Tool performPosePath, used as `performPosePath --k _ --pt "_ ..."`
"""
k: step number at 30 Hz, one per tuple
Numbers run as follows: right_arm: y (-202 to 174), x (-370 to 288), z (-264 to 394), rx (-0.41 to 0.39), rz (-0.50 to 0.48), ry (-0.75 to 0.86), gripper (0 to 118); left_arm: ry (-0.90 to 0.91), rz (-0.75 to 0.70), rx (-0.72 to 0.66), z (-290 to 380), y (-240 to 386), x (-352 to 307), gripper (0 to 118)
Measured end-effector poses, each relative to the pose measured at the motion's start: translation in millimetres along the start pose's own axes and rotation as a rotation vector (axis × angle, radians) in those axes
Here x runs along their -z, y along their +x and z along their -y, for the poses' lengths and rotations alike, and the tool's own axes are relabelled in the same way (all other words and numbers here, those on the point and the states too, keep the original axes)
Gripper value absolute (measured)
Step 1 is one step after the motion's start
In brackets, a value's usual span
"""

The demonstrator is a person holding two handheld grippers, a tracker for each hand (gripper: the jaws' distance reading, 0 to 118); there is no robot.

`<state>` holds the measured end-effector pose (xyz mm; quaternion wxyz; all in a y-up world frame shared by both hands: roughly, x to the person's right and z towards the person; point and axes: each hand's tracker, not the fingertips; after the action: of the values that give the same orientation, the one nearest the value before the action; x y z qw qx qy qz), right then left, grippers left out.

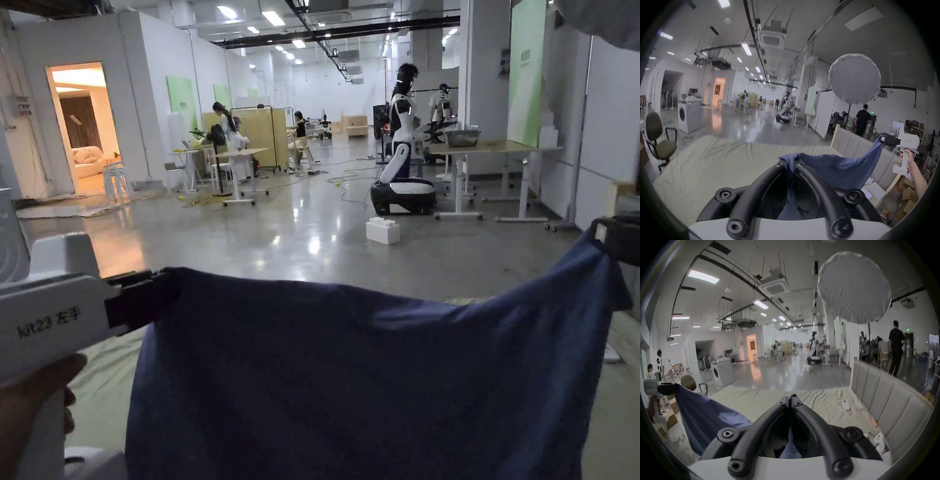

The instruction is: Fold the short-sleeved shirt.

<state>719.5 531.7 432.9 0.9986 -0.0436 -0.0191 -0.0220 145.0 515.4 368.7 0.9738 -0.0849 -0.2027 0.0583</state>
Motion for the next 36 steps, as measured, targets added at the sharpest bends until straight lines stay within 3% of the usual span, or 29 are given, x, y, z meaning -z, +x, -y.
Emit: performPosePath --k 4,6,7,13,16,22,30,36 --pt "4 -20 -44 0.006 0.039 0.108 2 0.09 -0.021 -0.032 -40 -6 -26 7" --pt "4 -29 -66 -0.051 0.035 0.203 2 0.129 -0.031 -0.018 -57 -7 -36 7" --pt "5 -31 -73 -0.002 0.038 0.165 2 0.142 -0.043 -0.002 -63 -8 -38 7" --pt "-6 -34 -125 -0.071 0.066 0.242 2 0.17 -0.063 0.018 -94 -15 -35 7" --pt "-23 -37 -140 -0.135 0.131 0.257 2 0.169 -0.068 0.013 -85 -14 -37 7" --pt "-33 -23 -150 -0.178 0.152 0.264 2 0.158 -0.071 0.003 -105 -23 -6 7" --pt "-37 -2 -136 -0.199 0.167 0.253 2 0.152 -0.069 -0.028 -89 9 11 7" --pt "-35 28 -132 -0.218 0.175 0.229 2 0.145 -0.093 -0.032 -95 -10 53 7"
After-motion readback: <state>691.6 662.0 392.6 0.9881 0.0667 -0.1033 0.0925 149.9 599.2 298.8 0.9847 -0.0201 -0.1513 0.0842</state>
